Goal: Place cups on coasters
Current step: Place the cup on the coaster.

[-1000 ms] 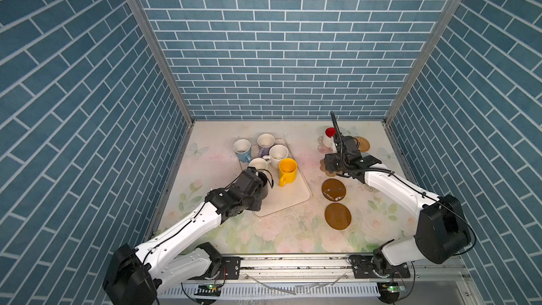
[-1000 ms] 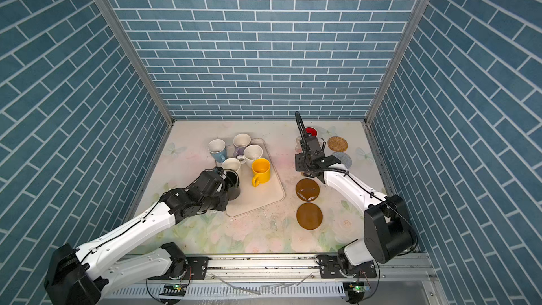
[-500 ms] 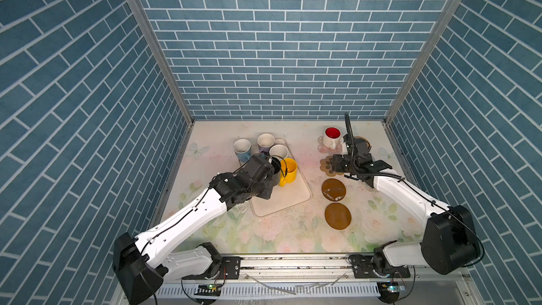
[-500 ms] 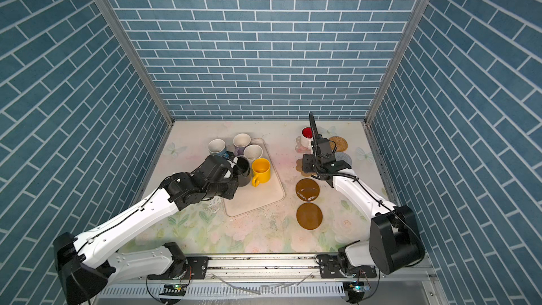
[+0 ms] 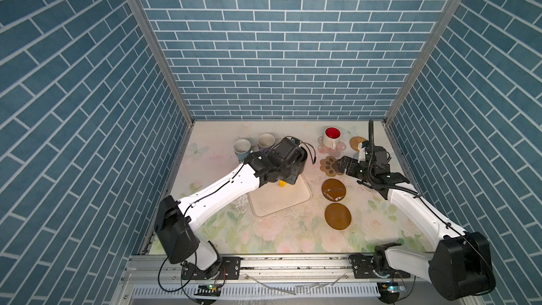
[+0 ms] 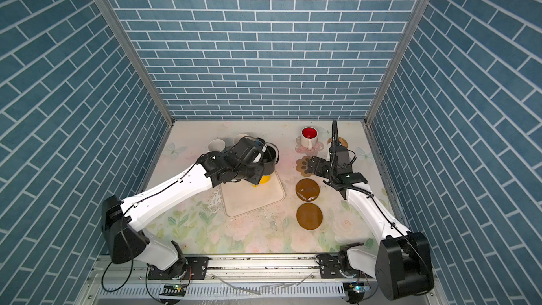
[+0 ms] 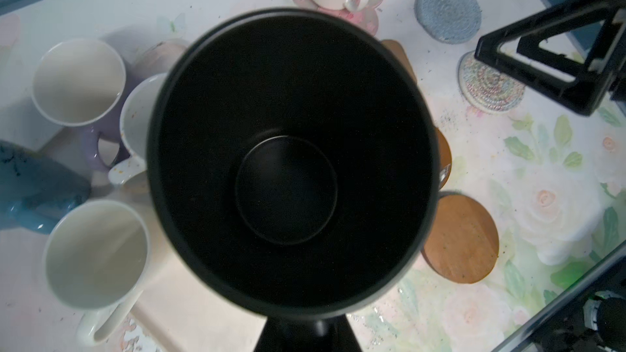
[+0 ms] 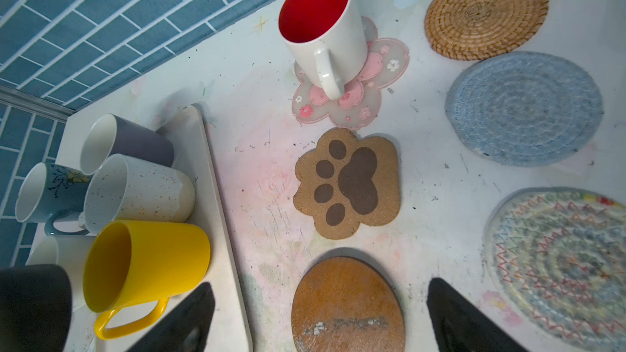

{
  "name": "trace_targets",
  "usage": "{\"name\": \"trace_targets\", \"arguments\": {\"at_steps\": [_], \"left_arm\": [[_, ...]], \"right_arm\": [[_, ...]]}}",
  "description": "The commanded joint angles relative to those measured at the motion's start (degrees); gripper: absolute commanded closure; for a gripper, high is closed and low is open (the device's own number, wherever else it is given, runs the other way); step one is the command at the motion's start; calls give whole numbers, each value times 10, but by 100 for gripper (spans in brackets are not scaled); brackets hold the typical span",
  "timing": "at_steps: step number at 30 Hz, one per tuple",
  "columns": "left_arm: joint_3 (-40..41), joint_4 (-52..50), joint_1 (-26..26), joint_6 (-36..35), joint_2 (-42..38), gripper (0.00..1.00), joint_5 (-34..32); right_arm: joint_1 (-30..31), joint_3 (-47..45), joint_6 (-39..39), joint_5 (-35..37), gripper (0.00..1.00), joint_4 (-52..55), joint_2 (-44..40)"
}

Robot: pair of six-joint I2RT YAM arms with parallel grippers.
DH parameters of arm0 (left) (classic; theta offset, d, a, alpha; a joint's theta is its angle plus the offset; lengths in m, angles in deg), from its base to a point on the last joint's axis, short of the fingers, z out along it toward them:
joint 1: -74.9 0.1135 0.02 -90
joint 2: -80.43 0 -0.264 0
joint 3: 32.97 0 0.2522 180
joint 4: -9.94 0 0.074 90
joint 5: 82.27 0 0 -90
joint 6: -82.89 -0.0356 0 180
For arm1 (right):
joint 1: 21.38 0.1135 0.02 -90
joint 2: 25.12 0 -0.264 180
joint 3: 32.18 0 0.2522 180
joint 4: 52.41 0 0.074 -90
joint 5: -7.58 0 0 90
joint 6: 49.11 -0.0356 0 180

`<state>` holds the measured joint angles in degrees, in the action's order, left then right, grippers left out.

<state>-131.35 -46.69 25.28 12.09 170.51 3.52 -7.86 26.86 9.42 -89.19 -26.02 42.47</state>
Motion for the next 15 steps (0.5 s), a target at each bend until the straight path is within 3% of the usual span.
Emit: {"name": "trace_targets", "arguments": {"at_steps": [1,9,15], "left_arm": [[-64,27,-6,-24,34,100,6],[-193,28,-12,-46,159,100,45],[-283,25,-14,-57,246,100,69]], "right_arm": [[-38,-31,-66,-33,1,-18,-25],[-137,-97,-163,-68,1,-55,-59],[-164,-141,-201,-62,1,-103,-79]]}}
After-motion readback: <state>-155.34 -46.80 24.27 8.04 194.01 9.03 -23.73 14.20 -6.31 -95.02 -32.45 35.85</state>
